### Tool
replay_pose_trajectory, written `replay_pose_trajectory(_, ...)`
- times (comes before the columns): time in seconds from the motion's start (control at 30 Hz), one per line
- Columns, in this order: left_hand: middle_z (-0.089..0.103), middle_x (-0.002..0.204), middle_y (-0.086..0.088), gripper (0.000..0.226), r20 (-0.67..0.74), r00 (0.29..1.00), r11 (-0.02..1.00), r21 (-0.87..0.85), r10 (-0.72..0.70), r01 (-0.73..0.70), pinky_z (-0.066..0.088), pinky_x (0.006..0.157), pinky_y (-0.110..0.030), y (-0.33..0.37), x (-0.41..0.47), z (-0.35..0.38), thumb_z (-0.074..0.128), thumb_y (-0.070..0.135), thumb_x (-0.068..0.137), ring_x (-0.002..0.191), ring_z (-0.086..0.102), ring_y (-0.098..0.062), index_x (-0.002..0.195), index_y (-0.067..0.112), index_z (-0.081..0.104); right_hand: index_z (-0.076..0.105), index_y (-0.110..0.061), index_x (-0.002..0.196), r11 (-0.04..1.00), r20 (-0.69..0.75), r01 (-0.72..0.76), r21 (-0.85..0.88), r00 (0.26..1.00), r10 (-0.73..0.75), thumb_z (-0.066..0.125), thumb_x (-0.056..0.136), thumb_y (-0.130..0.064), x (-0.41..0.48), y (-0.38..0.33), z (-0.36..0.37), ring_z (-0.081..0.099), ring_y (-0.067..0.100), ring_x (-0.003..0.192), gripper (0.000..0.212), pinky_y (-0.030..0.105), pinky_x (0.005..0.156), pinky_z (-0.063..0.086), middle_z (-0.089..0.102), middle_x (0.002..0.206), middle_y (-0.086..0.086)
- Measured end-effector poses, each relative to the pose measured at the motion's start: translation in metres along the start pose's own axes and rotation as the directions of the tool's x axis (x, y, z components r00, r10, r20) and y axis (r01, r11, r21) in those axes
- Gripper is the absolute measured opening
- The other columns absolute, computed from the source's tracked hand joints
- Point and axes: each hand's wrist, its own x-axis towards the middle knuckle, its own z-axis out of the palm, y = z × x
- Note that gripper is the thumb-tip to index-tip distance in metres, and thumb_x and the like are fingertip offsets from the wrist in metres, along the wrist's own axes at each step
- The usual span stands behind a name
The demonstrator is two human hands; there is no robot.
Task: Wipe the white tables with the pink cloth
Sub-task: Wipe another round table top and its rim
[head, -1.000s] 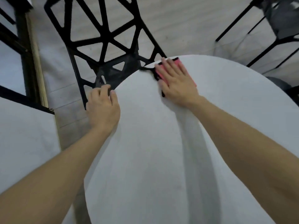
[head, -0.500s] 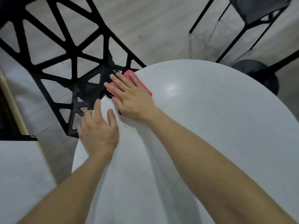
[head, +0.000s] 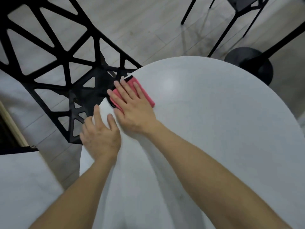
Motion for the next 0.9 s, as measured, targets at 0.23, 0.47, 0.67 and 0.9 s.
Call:
replay_pose_trajectory(0.23, 0.060, 0.128, -0.017, 0.059, 0.017, 1.000, 1.000, 0.013, 0.012, -0.012, 0.044, 0.102, -0.056, 0.001, -0.002, -0.001, 0.037, 0.052, 0.112, 0.118, 0.056, -0.039, 0.165, 0.026, 0.039, 0.021, -0.032, 0.172, 0.908, -0.089, -0.417, -0.046, 0.907, 0.412, 0.033, 0.111, -0.042, -0.070, 0.171, -0.033, 0.005, 0.017, 0.168, 0.063, 0.048, 0.136, 0.003, 0.011, 0.181, 0.001)
replay_pose_trajectory(0.47, 0.060, 0.132, -0.017, 0.060, 0.032, 0.999, 1.000, 0.004, 0.007, -0.008, 0.042, 0.104, -0.054, 0.000, 0.000, 0.000, 0.037, 0.051, 0.112, 0.124, 0.055, -0.037, 0.165, 0.024, 0.040, 0.037, -0.021, 0.168, 0.972, -0.159, -0.231, 0.045, 0.959, 0.236, 0.044, 0.109, -0.035, -0.052, 0.014, 0.005, 0.014, 0.029, 0.167, 0.061, 0.059, 0.133, 0.010, 0.026, 0.177, 0.013)
replay_pose_trajectory(0.67, 0.061, 0.131, -0.015, 0.060, 0.016, 1.000, 1.000, -0.015, 0.025, -0.025, 0.043, 0.103, -0.053, -0.003, 0.003, 0.002, 0.039, 0.052, 0.111, 0.122, 0.056, -0.037, 0.164, 0.025, 0.042, 0.031, -0.027, 0.170, 0.996, -0.067, 0.067, -0.055, 0.995, -0.071, 0.040, 0.112, -0.035, -0.088, 0.094, -0.009, 0.015, 0.023, 0.167, 0.059, 0.051, 0.136, 0.009, 0.024, 0.178, 0.004)
replay_pose_trajectory(0.9, 0.061, 0.130, -0.017, 0.061, 0.020, 0.999, 1.000, 0.000, 0.028, -0.028, 0.040, 0.106, -0.051, 0.001, 0.002, -0.001, 0.037, 0.053, 0.111, 0.119, 0.056, -0.039, 0.165, 0.024, 0.042, 0.019, -0.024, 0.173, 0.872, -0.162, -0.487, 0.051, 0.857, 0.488, 0.035, 0.111, -0.039, -0.100, 0.046, -0.005, 0.003, 0.025, 0.168, 0.066, 0.056, 0.135, 0.007, 0.008, 0.181, 0.010)
